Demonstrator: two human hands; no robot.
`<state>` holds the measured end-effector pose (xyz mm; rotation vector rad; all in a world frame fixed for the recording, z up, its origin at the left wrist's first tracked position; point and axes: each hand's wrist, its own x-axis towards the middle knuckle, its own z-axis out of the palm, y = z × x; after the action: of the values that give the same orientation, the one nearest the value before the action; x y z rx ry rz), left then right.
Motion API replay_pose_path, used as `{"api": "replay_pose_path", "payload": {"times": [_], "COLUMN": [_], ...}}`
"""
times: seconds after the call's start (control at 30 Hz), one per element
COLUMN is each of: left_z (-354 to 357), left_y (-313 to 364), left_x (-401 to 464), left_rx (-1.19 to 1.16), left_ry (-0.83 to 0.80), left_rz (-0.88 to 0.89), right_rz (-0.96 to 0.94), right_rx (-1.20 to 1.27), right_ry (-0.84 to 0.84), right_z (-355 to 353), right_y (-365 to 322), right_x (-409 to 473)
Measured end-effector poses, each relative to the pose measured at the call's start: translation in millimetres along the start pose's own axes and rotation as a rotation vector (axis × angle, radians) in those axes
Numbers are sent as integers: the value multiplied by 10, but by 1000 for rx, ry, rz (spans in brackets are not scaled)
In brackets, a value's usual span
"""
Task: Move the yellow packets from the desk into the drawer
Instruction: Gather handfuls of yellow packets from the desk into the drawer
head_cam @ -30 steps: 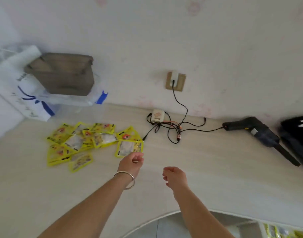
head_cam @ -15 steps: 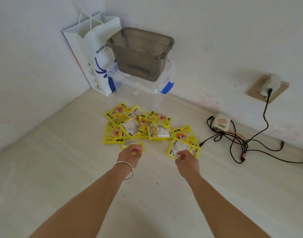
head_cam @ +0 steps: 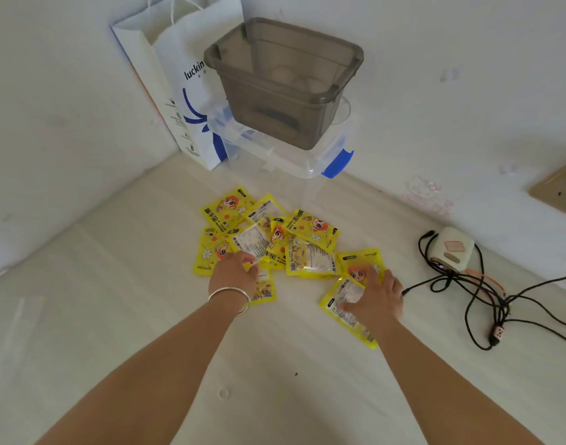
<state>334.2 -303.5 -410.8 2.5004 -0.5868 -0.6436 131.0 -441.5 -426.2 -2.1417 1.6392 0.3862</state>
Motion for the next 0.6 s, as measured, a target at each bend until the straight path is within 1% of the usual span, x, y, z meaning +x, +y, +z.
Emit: {"api": "replay_pose_path", "payload": {"times": [0.13,0.2,0.23,0.33,0.4,0.5,0.6], "left_z": [-46,-45,-32,63,151,256,320], "left_y": [100,195,251,411,488,586,694], "left_x": [195,275,307,354,346,331,264], "left_rx": [143,171,167,152,153,118,42], "left_ry": [84,73,39,-106,-161,-163,-94], "left_rz": [87,142,151,118,85,29,26], "right_rz": [30,29,32,62,87,109,97], "right_rx": [8,9,19,61,90,123,157], "right_ry": [-2,40,57,56,35,-9,10], "right_z": [-16,-24,-24,-7,-7,-22,-21], "right_y": [-51,-76,-87,-121,-146,-162,-184], "right_x": [85,108,115,126,131,141,109]}}
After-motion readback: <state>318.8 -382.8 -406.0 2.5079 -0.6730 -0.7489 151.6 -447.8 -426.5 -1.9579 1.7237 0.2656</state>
